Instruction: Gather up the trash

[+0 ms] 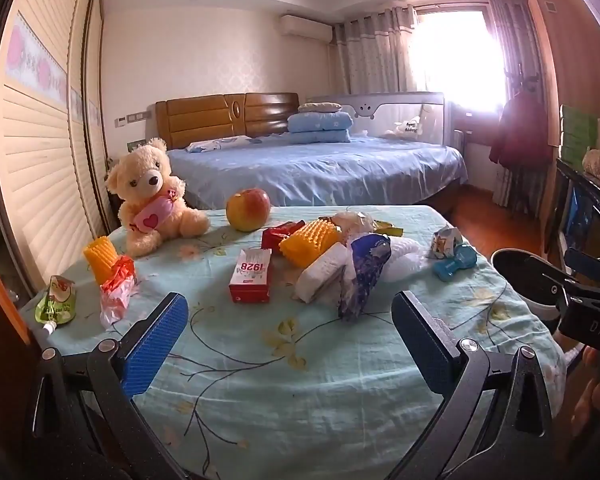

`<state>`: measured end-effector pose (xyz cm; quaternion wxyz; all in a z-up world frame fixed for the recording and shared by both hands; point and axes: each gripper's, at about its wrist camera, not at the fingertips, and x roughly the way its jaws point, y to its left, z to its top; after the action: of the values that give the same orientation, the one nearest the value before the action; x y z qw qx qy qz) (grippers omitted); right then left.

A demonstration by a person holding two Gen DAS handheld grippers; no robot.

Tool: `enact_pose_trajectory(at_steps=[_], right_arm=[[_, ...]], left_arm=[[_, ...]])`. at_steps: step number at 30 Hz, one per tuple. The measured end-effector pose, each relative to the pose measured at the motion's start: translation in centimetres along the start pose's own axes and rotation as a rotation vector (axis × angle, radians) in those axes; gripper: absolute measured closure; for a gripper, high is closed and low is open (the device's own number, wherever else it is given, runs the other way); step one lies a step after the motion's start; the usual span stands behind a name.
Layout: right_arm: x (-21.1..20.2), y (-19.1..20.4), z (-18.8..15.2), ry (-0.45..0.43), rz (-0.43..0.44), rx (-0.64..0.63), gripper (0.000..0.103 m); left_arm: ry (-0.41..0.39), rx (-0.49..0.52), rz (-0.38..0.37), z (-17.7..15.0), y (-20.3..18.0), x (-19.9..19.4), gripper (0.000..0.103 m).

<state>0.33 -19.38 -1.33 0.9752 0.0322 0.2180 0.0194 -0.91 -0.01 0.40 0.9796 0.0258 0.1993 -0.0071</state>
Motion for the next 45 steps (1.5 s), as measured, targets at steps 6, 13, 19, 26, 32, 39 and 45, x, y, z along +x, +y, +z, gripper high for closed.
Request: enact_pose_trajectory(at_steps=[6, 13, 19, 26, 32, 39, 45], right_arm=[[0.19, 0.61, 0.0, 0.004, 0.005, -0.013, 0.006], [0.19, 0.64, 0.0, 0.001, 0.005, -0.012, 0.006], [0.21, 0.74, 0.02, 0.001, 0.008, -0.013, 0.006], [0.24, 0.76, -0.03, 0.002, 0.013, -0.011, 0.006], [0.21, 0.83, -0.04, 0.004, 0.015, -0.013, 0.006], [0.31, 1.04, -0.12, 0.009, 0.023, -0.015, 0.005], [0.3, 1.1, -0.17, 0.01, 0.027, -0.012, 0.005]], left_arm=[[0.0, -0.001, -0.001, -0.08, -0.15, -0.03, 0.0], [0.001, 0.0, -0.001, -0.04, -0.16, -0.15, 0.0], [0.001, 0.0, -0.002, -0.08, -0.18, -0.24, 0.0], [0.002, -0.002, -0.002, -0.07, -0.19, -0.36, 0.0], [0.002, 0.0, -0.002, -0.07, -0.16, -0.27, 0.0], [0.004, -0.001, -0.005, -0.19, -0.1, -0.36, 0.0], [0.006, -0.002, -0.004, -0.14, -0.06, -0.32, 0.0]])
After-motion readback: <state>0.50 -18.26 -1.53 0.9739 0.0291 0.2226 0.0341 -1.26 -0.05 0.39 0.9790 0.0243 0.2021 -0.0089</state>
